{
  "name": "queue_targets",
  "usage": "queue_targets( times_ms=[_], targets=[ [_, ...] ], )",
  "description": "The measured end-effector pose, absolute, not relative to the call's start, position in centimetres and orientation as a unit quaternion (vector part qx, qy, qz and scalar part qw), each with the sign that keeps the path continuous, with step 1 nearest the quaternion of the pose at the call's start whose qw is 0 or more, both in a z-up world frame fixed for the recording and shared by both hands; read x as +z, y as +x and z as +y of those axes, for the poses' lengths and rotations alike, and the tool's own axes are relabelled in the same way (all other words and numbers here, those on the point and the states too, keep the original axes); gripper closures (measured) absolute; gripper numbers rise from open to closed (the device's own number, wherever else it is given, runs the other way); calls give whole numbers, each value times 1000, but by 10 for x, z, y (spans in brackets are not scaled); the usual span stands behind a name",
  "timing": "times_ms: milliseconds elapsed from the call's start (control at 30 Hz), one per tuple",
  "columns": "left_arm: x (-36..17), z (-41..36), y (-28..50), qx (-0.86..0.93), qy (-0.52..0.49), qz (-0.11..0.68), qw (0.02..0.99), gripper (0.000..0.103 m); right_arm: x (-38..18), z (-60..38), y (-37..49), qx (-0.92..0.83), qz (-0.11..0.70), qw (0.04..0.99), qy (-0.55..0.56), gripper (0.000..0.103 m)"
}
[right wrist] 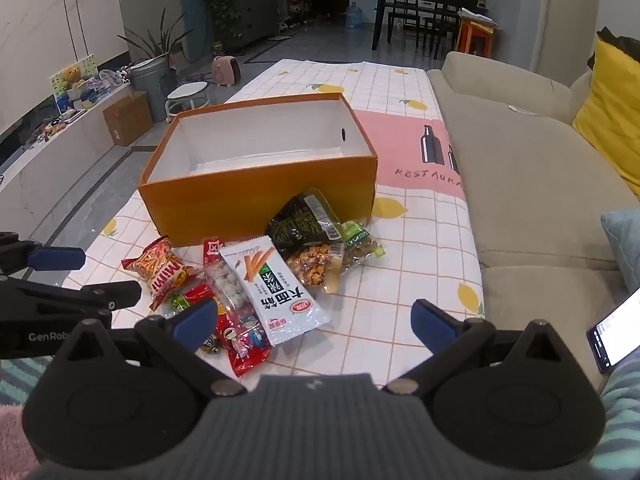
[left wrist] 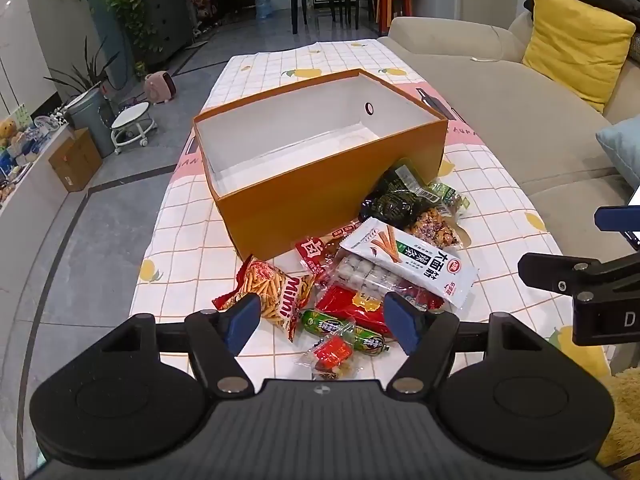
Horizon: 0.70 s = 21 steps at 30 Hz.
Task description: Organize snacks
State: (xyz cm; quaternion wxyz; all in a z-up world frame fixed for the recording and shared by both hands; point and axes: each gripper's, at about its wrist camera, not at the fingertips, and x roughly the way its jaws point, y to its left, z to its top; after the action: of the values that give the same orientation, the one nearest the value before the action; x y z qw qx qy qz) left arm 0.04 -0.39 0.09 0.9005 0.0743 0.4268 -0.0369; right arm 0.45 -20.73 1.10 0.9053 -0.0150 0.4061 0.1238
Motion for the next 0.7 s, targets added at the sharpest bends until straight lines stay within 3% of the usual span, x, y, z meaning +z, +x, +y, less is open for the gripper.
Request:
queue_targets(
  times_ms=[700],
  targets=[
    [-1, 0, -3, -48, 66, 429, 900, 25, 6, -210, 6, 131, 413, 901, 7, 4]
  ],
)
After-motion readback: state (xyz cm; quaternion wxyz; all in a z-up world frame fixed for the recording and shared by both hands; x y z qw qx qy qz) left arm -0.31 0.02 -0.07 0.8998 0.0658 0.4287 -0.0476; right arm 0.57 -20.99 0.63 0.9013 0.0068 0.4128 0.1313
